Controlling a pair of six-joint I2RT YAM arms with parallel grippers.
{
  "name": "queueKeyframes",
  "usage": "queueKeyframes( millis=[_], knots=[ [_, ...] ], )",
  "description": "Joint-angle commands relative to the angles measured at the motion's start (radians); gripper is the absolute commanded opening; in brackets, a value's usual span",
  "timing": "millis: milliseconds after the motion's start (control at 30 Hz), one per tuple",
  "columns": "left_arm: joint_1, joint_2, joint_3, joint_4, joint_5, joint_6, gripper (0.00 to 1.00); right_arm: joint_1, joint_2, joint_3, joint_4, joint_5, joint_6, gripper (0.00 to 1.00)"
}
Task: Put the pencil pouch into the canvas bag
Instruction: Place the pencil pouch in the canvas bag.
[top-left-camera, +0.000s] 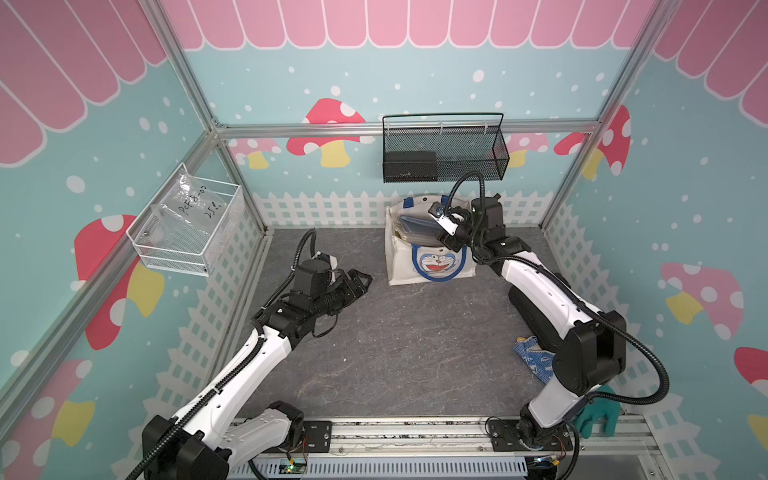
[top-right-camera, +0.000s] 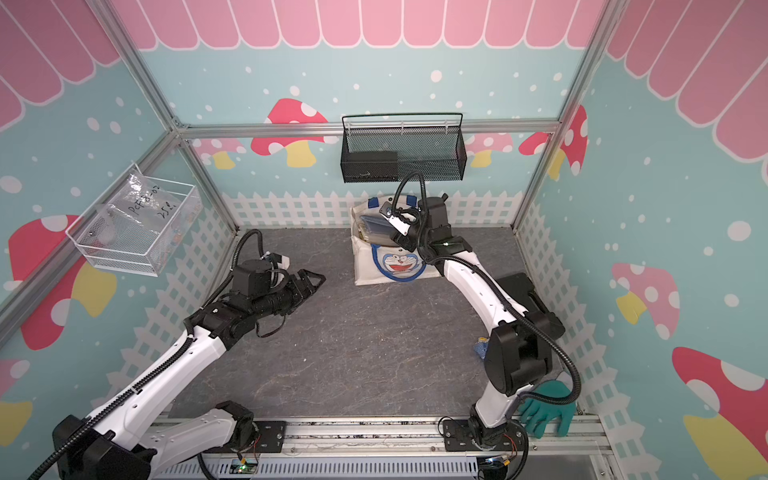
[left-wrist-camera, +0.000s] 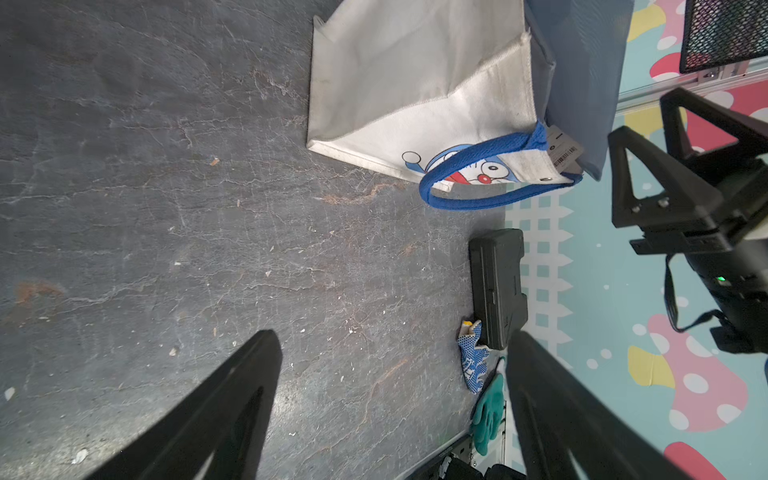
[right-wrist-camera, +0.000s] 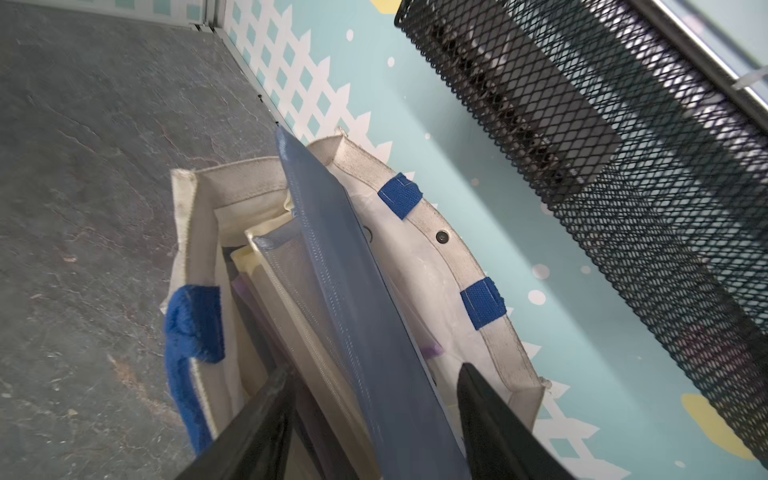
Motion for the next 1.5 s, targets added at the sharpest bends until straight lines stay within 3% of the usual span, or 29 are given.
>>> queueKeyframes(
  millis=[0, 167, 333, 433, 700, 900, 1100, 1267, 1467],
  knots=[
    [0.006, 0.008, -0.017, 0.017, -0.016, 0.018, 0.86, 0.002, -0.015, -0.003, 0.041, -0.026, 0.186, 0.62],
    [0.0, -0.003, -0.034, 0.026, -0.012, 0.003, 0.86, 0.002, 0.115, 0.13, 0.027, -0.006, 0.362, 0.54],
    [0.0, -0.031, -0.055, 0.023, -0.03, -0.004, 0.86, 0.002, 0.231, 0.199, 0.011, -0.025, 0.395, 0.47],
    [0.0, -0.047, -0.06, 0.022, -0.042, -0.007, 0.86, 0.002, 0.265, 0.176, 0.014, -0.024, 0.412, 0.42],
    [0.0, -0.028, -0.033, 0.005, -0.059, 0.026, 0.86, 0.002, 0.249, 0.11, 0.066, -0.014, 0.453, 0.42],
    [0.0, 0.002, -0.002, -0.021, -0.066, 0.086, 0.86, 0.002, 0.167, 0.118, 0.039, 0.013, 0.444, 0.54],
    [0.001, 0.027, 0.018, -0.054, -0.123, 0.192, 0.93, 0.003, 0.018, 0.063, 0.011, 0.052, 0.425, 0.77],
    [0.003, 0.037, 0.027, -0.085, -0.203, 0.297, 0.99, 0.002, -0.193, -0.099, 0.016, 0.147, 0.423, 0.97],
    [0.032, 0.032, 0.004, -0.081, -0.386, 0.336, 0.99, -0.001, -0.558, -0.423, 0.045, 0.31, 0.503, 0.98]
  ],
)
